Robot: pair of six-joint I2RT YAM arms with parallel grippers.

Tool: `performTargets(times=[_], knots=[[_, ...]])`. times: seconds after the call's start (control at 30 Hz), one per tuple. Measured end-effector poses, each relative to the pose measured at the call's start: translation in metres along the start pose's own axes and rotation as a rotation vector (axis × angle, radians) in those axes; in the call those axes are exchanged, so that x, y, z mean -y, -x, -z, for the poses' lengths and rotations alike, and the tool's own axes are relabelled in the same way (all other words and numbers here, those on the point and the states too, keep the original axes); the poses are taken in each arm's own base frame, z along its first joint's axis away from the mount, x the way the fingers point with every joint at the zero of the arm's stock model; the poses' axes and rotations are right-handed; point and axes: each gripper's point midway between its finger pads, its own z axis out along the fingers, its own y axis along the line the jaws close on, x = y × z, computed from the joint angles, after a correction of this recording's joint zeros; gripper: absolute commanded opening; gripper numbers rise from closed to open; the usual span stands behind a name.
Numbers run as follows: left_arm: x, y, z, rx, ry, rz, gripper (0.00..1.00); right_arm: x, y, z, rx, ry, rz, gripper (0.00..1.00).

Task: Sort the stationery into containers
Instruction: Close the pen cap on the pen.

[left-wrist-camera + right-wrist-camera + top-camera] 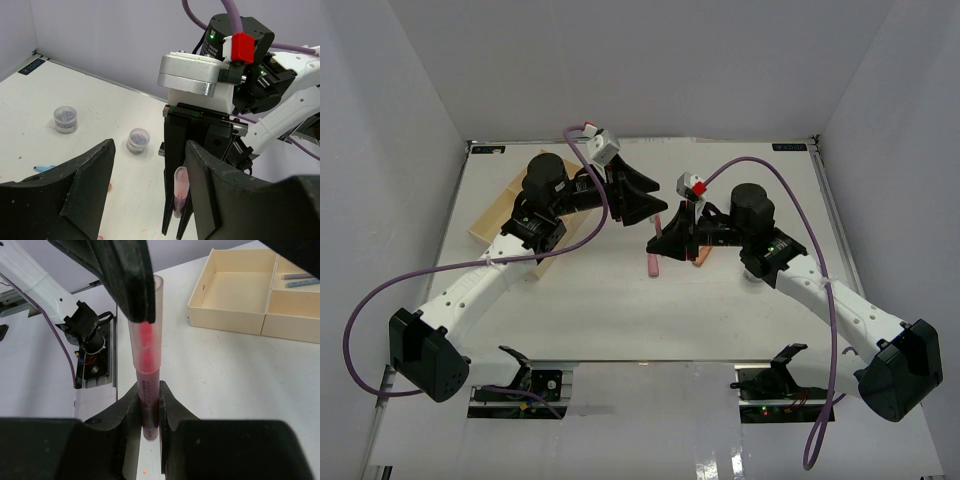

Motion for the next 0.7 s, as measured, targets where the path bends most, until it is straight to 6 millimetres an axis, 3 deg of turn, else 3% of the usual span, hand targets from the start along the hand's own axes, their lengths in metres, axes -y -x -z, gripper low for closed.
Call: performTargets(times=[0.7], knots=[[-0.0041,0.0025,-0.001,0.014,0.02,0.023,0.66,-0.0008,-0.0016,-0.0008,-0.005,0.012,0.0,0.08]])
